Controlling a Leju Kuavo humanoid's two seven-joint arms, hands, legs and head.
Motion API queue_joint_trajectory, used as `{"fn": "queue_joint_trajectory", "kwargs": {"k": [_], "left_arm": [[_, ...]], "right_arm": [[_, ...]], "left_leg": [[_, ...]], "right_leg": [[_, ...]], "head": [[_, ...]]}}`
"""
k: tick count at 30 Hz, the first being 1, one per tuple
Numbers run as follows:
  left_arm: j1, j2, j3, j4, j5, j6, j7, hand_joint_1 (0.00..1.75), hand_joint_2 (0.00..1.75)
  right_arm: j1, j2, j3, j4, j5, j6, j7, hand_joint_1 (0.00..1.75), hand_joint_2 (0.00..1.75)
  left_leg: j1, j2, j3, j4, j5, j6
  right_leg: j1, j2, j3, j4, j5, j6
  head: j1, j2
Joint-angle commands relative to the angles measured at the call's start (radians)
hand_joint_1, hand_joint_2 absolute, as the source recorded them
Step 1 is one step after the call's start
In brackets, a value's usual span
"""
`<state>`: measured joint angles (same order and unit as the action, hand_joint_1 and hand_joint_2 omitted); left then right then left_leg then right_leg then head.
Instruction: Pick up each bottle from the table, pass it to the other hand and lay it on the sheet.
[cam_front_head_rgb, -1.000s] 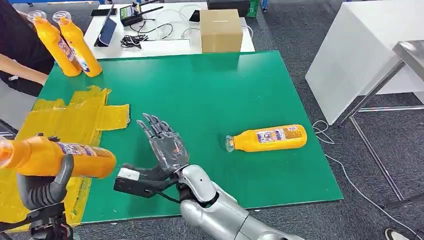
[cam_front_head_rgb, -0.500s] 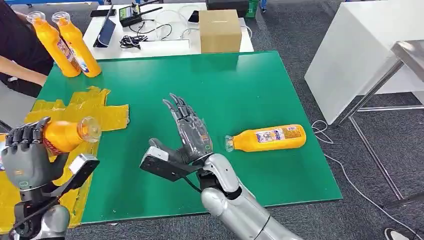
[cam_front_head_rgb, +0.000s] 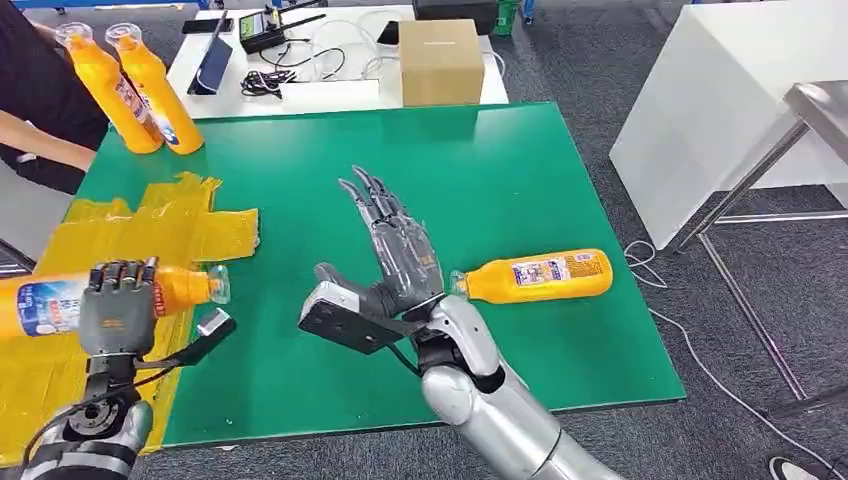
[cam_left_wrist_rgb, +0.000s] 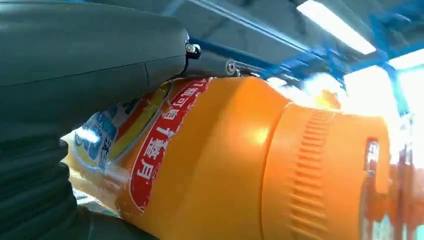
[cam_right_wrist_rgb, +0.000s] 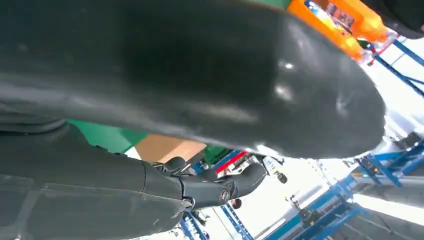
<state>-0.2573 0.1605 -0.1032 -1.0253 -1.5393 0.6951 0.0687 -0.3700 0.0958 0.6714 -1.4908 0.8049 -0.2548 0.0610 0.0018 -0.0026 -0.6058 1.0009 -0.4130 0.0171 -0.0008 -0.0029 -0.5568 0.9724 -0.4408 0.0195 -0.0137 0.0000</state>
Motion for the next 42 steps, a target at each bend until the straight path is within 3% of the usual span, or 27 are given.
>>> {"fn": "queue_joint_trajectory", "kwargs": {"k": [1,17,18,19,29,36,42], "left_arm": [[-0.044,0.077,-0.102,0.276,-0.032,-0.003,-0.031,1.75,1.75],[-0.016,0.059,-0.059,0.291,-0.014,-0.038,-0.094,1.75,1.75],[-0.013,0.058,-0.052,0.284,-0.016,-0.045,-0.103,0.05,1.75],[-0.015,0.056,-0.044,0.292,-0.032,-0.072,-0.084,0.0,0.0],[0.032,0.049,0.013,0.217,0.022,-0.008,-0.165,0.0,0.0],[0.068,0.018,0.085,0.079,0.07,0.003,-0.173,0.0,0.0],[0.068,0.018,0.085,0.079,0.07,0.003,-0.173,0.0,0.0]], "right_arm": [[0.026,-0.074,-0.01,-0.082,-0.003,0.012,-0.002,0.0,0.0],[0.04,-0.071,-0.017,-0.072,0.0,0.019,-0.008,0.0,0.0],[0.039,-0.072,-0.018,-0.069,-0.001,0.022,-0.008,0.0,0.0],[0.04,-0.07,-0.02,-0.067,0.001,0.025,-0.007,0.0,0.0],[0.043,-0.068,-0.022,-0.048,-0.002,0.025,-0.009,0.0,0.0],[0.046,-0.069,-0.02,-0.044,-0.004,0.025,-0.01,0.0,0.0],[0.046,-0.069,-0.02,-0.044,-0.004,0.025,-0.01,0.0,0.0]], "left_leg": [[0.0,0.002,0.005,-0.001,-0.002,-0.001],[0.001,0.002,0.005,-0.001,-0.002,-0.001],[0.0,0.001,0.004,-0.001,-0.001,-0.001],[0.0,0.001,0.005,-0.001,-0.001,-0.001],[0.001,0.002,0.006,-0.001,-0.002,-0.001],[0.001,0.001,0.006,-0.001,-0.002,-0.001],[0.001,-0.001,0.004,0.0,-0.001,-0.001]], "right_leg": [[0.0,0.002,0.005,-0.002,-0.001,0.0],[0.001,0.003,0.006,-0.001,-0.001,0.0],[0.0,0.003,0.005,-0.001,0.0,0.0],[0.0,0.003,0.005,-0.001,0.0,0.0],[0.001,0.003,0.007,-0.002,0.0,0.0],[0.001,0.001,0.007,-0.001,-0.001,0.0],[0.001,0.0,0.005,-0.001,-0.001,0.0]], "head": [[0.0,0.0],[0.0,0.0],[0.0,0.0],[0.0,0.0],[0.0,0.0],[0.0,0.0],[0.0,0.0]]}}
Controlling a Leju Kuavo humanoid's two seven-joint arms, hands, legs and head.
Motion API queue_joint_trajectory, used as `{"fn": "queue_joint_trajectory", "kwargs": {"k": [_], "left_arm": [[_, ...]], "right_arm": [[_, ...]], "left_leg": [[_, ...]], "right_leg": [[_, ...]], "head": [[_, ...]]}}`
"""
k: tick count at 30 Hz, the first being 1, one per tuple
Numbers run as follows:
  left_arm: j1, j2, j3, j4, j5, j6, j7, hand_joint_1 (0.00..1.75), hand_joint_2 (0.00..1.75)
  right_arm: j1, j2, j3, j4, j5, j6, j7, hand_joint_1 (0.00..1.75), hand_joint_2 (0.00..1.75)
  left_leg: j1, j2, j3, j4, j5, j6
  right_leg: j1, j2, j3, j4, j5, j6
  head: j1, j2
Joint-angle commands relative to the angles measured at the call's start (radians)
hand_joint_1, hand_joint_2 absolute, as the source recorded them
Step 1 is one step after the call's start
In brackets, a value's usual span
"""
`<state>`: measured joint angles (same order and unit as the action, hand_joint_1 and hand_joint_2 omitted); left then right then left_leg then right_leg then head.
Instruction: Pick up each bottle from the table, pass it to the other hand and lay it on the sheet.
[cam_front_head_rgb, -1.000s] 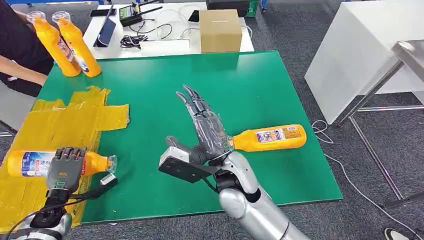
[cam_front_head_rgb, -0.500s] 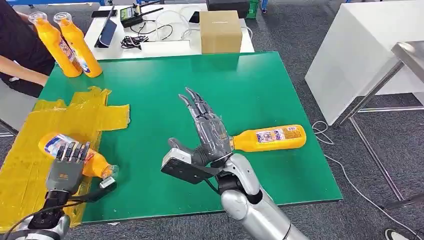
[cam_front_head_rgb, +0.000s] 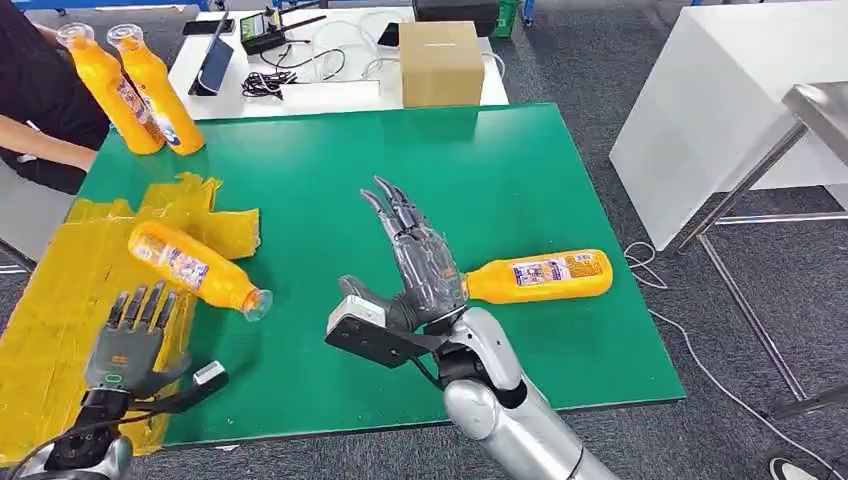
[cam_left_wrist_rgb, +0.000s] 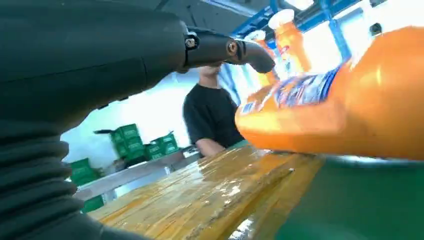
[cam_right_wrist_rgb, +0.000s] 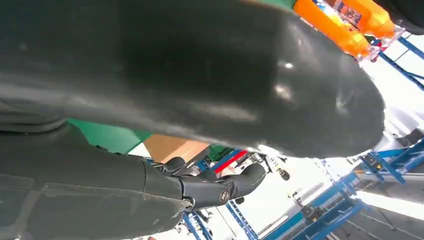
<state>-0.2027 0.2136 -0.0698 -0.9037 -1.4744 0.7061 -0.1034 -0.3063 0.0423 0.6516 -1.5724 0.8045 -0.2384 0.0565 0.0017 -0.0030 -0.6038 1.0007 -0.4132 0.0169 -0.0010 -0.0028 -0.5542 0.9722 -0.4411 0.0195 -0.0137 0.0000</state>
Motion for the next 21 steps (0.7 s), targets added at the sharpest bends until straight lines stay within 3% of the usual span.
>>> {"fn": "queue_joint_trajectory", "kwargs": {"k": [1,6,8,9,10,11,12,14,15,17,21], "left_arm": [[0.014,-0.035,0.051,-0.043,0.005,-0.008,-0.001,0.0,0.0],[0.024,-0.049,0.077,-0.085,0.033,-0.008,-0.016,0.0,0.0],[0.051,-0.142,0.221,-0.24,0.148,-0.008,-0.154,0.0,0.0],[0.042,-0.243,0.341,-0.326,0.328,-0.008,-0.32,0.0,0.0],[0.03,-0.292,0.395,-0.344,0.442,-0.008,-0.416,0.0,0.0],[0.04,-0.325,0.346,-0.46,0.785,-0.047,-0.447,0.0,0.0],[0.062,-0.33,0.313,-0.566,0.912,-0.09,-0.402,0.0,0.0],[0.106,-0.326,0.275,-0.735,1.088,-0.169,-0.332,0.0,0.0],[0.127,-0.323,0.27,-0.784,1.157,-0.205,-0.303,0.0,0.0],[0.177,-0.313,0.268,-0.848,1.293,-0.295,-0.263,0.0,0.0],[0.272,-0.31,0.251,-0.903,1.446,-0.437,-0.214,0.0,0.0]], "right_arm": [[-0.018,-0.016,-0.001,0.038,-0.004,0.009,-0.005,0.0,0.0],[-0.015,-0.016,-0.001,0.038,-0.004,0.009,-0.005,0.0,0.0],[-0.003,-0.018,-0.009,0.038,0.002,0.001,0.0,0.0,0.0],[0.01,-0.022,-0.018,0.035,0.021,-0.017,0.004,0.0,0.0],[0.022,-0.024,-0.025,0.031,0.033,-0.028,0.005,0.0,0.0],[0.064,-0.038,-0.052,0.012,0.082,-0.063,0.011,0.0,0.0],[0.094,-0.05,-0.071,-0.006,0.113,-0.08,0.011,0.0,0.0],[0.161,-0.093,-0.125,-0.053,0.179,-0.119,0.011,0.0,0.0],[0.185,-0.111,-0.155,-0.069,0.195,-0.113,0.026,0.0,1.75],[0.231,-0.161,-0.222,-0.097,0.232,-0.095,0.041,0.0,1.75],[0.313,-0.26,-0.35,-0.113,0.321,-0.034,0.072,0.0,1.75]], "left_leg": [[0.001,0.0,0.001,0.0,-0.001,-0.001],[0.001,0.0,0.001,0.0,0.0,-0.001],[0.001,0.0,0.002,0.0,-0.001,-0.001],[0.002,0.0,0.002,0.001,-0.002,-0.001],[0.001,-0.003,-0.002,0.001,0.0,0.0],[0.002,-0.003,-0.001,0.001,-0.001,0.0],[0.002,-0.009,-0.002,0.002,-0.001,0.0],[0.002,-0.008,-0.004,0.002,0.0,0.001],[0.002,-0.01,-0.004,0.003,-0.001,0.001],[0.002,-0.003,-0.001,0.003,-0.004,0.001],[-0.001,-0.004,0.0,0.001,-0.003,0.002]], "right_leg": [[0.001,0.0,0.002,-0.001,0.0,0.0],[0.001,0.0,0.001,-0.001,0.0,0.0],[0.001,0.0,0.002,-0.001,-0.001,0.0],[0.002,-0.001,0.003,0.0,-0.001,0.0],[0.001,-0.003,0.001,-0.001,-0.001,0.001],[0.002,-0.003,0.001,-0.001,-0.001,0.001],[0.002,-0.009,0.003,-0.001,-0.002,0.002],[0.002,-0.008,0.0,-0.001,-0.001,0.001],[0.001,-0.01,0.001,-0.001,-0.002,0.002],[0.002,-0.003,0.003,-0.002,-0.002,0.002],[0.0,-0.004,0.003,-0.004,-0.002,0.002]], "head": [[0.0,0.0],[0.0,0.0],[0.0,0.0],[0.0,0.0],[0.0,0.0],[0.0,0.0],[0.0,0.0],[0.0,0.0],[0.0,0.0],[0.0,0.0],[0.0,0.0]]}}
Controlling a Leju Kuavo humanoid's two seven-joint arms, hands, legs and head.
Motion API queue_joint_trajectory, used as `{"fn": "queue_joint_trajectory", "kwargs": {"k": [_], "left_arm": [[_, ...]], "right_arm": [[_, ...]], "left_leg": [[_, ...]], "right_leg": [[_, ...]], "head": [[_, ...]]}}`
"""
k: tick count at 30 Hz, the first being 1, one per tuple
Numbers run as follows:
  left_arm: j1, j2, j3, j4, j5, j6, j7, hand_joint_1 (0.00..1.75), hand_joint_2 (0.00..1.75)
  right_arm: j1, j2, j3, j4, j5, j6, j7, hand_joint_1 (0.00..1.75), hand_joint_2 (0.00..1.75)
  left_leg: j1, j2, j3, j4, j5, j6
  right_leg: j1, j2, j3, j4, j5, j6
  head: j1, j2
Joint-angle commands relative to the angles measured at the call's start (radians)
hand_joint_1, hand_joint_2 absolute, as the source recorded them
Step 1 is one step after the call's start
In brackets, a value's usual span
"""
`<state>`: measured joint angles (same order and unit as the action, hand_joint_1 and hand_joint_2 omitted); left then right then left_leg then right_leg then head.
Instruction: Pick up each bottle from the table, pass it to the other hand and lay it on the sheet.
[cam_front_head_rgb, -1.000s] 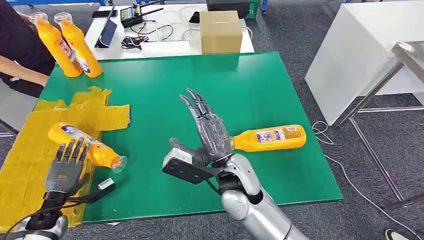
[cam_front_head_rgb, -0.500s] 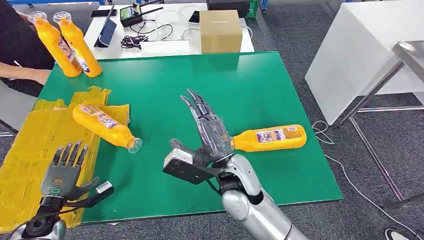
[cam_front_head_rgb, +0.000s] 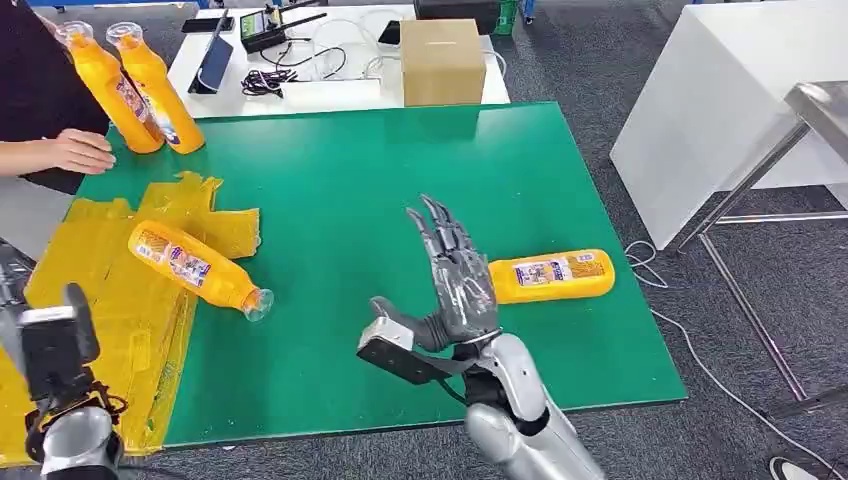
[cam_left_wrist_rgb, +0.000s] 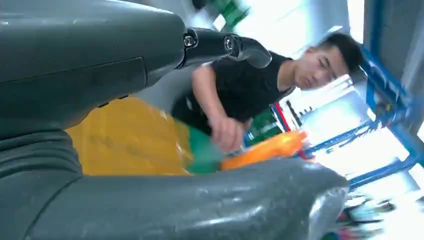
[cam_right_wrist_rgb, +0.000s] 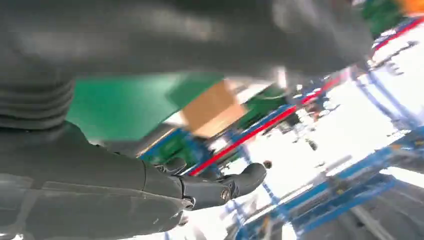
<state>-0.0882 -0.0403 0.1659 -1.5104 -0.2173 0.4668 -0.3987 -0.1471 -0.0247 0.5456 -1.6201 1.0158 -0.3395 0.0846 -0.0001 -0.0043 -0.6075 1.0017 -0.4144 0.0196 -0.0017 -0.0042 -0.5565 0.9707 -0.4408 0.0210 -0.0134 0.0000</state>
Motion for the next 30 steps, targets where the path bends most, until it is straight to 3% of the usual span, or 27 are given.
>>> {"fn": "queue_joint_trajectory", "kwargs": {"k": [1,8,22,23,30], "left_arm": [[0.177,-0.058,0.012,-0.307,0.217,-0.221,0.091,0.0,1.75],[0.241,-0.077,-0.004,-0.376,0.244,-0.25,0.074,0.0,1.75],[0.199,-0.061,-0.039,-0.331,0.256,-0.266,0.107,0.0,1.75],[0.191,-0.059,-0.045,-0.324,0.257,-0.27,0.111,0.0,0.0],[0.148,-0.041,-0.095,-0.284,0.221,-0.274,0.122,0.0,0.0]], "right_arm": [[0.172,-0.212,-0.272,-0.065,0.13,0.075,0.05,0.0,1.75],[0.246,-0.253,-0.419,-0.092,0.205,0.103,0.053,0.0,1.75],[0.089,-0.235,-0.427,0.079,0.191,0.15,0.062,0.0,1.75],[0.063,-0.233,-0.424,0.11,0.191,0.154,0.065,0.0,1.75],[-0.118,-0.176,-0.35,0.333,0.146,0.2,0.061,0.0,1.75]], "left_leg": [[0.0,-0.002,0.002,0.0,-0.001,0.0],[-0.001,-0.002,0.0,0.001,-0.002,0.001],[-0.001,0.001,0.004,-0.001,-0.001,0.001],[0.0,0.002,0.005,-0.001,-0.002,0.001],[0.0,0.005,0.005,-0.001,-0.001,0.0]], "right_leg": [[0.0,-0.002,0.004,-0.002,-0.001,0.001],[-0.002,-0.002,0.001,-0.001,-0.001,0.001],[0.0,0.001,0.004,-0.002,0.0,0.0],[0.0,0.001,0.005,-0.002,-0.001,0.0],[0.0,0.005,0.004,-0.002,0.002,0.0]], "head": [[0.0,0.0],[0.0,0.0],[0.0,0.0],[0.0,0.0],[0.0,0.0]]}}
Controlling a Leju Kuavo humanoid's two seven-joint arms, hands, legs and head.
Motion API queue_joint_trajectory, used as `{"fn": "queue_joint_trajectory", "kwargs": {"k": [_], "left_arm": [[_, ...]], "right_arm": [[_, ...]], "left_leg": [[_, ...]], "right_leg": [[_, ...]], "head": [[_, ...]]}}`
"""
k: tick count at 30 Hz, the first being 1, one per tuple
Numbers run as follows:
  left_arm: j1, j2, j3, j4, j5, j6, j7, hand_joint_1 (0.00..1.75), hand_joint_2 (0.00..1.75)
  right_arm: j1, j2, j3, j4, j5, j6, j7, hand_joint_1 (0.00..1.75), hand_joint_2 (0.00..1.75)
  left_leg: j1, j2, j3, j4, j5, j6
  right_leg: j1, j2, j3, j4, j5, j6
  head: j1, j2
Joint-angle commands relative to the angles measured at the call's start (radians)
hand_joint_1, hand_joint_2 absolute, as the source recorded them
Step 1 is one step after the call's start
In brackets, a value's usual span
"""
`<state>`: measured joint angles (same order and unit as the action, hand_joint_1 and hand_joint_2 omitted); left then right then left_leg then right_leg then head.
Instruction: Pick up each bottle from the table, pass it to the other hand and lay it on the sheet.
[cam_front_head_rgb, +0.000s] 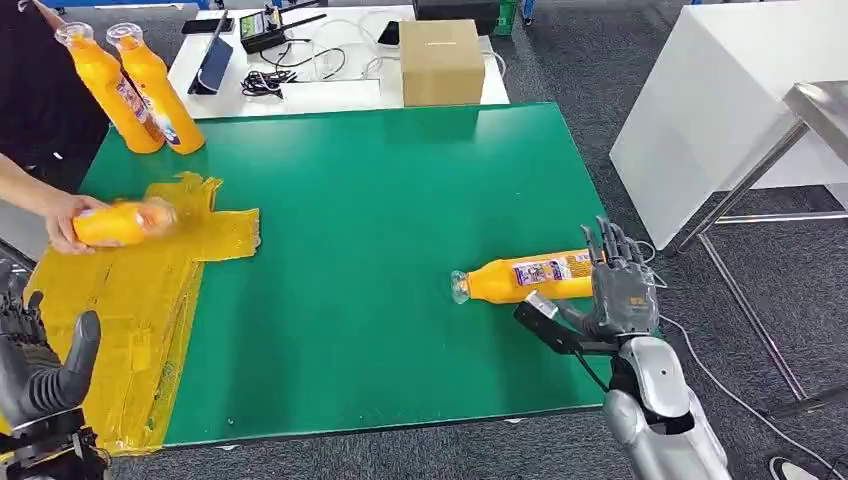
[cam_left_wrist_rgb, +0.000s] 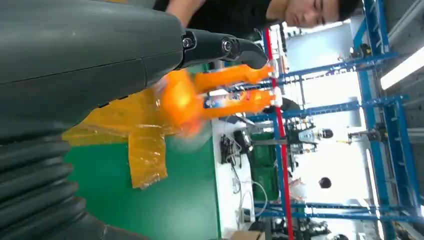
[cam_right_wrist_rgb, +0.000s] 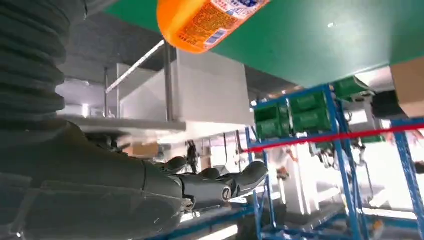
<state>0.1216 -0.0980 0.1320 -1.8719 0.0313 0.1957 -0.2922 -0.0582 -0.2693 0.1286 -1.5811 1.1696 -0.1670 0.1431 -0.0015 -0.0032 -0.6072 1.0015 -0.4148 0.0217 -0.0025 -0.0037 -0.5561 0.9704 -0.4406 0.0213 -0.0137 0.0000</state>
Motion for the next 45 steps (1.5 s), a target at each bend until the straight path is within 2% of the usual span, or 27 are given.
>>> {"fn": "queue_joint_trajectory", "kwargs": {"k": [1,9,20,24,29,36,45], "left_arm": [[-0.065,0.016,-0.061,0.078,-0.028,-0.001,0.015,0.0,0.0],[-0.057,0.02,-0.041,0.078,-0.028,0.009,0.028,0.0,0.0],[-0.052,0.022,-0.026,0.078,-0.017,0.005,0.031,0.0,0.0],[-0.044,0.021,-0.016,0.074,-0.008,0.008,0.028,0.0,0.0],[-0.039,0.02,-0.002,0.083,0.014,0.0,0.026,0.0,0.0],[-0.046,0.021,-0.002,0.093,0.023,0.001,0.022,0.0,0.0],[-0.046,0.022,0.0,0.1,0.033,0.003,0.019,0.0,0.0]], "right_arm": [[-0.216,0.072,0.08,0.307,0.001,0.034,0.009,0.0,1.75],[-0.245,0.057,0.117,0.356,0.012,0.061,0.037,0.0,1.75],[-0.251,0.039,0.124,0.36,0.007,0.087,0.046,0.0,1.75],[-0.259,0.004,0.145,0.359,0.002,0.143,0.058,0.0,1.75],[-0.333,-0.045,0.193,0.433,0.03,0.225,0.077,0.0,1.75],[-0.442,-0.055,0.261,0.525,0.047,0.268,0.072,0.0,1.75],[-0.482,-0.046,0.29,0.571,0.048,0.285,0.069,0.0,1.75]], "left_leg": [[0.001,0.003,0.003,-0.001,0.0,-0.001],[0.001,0.004,0.006,-0.001,-0.001,-0.001],[0.001,0.002,0.002,0.0,0.0,0.0],[0.0,0.001,0.001,-0.001,0.001,0.0],[0.0,0.002,0.001,0.0,0.0,0.0],[0.0,0.003,0.003,0.0,0.0,0.0],[0.0,0.002,0.003,0.0,0.0,0.0]], "right_leg": [[0.001,0.003,0.003,-0.002,0.002,0.0],[0.001,0.004,0.006,-0.002,0.0,0.001],[0.0,0.002,0.003,-0.001,0.001,0.001],[0.0,0.001,0.001,0.0,0.001,0.001],[0.0,0.002,0.001,0.0,0.001,0.001],[0.0,0.004,0.002,0.0,0.001,0.001],[0.0,0.002,0.003,0.0,0.001,0.001]], "head": [[0.0,0.0],[0.0,0.0],[0.0,0.0],[0.0,0.0],[0.0,0.0],[0.0,0.0],[0.0,0.0]]}}
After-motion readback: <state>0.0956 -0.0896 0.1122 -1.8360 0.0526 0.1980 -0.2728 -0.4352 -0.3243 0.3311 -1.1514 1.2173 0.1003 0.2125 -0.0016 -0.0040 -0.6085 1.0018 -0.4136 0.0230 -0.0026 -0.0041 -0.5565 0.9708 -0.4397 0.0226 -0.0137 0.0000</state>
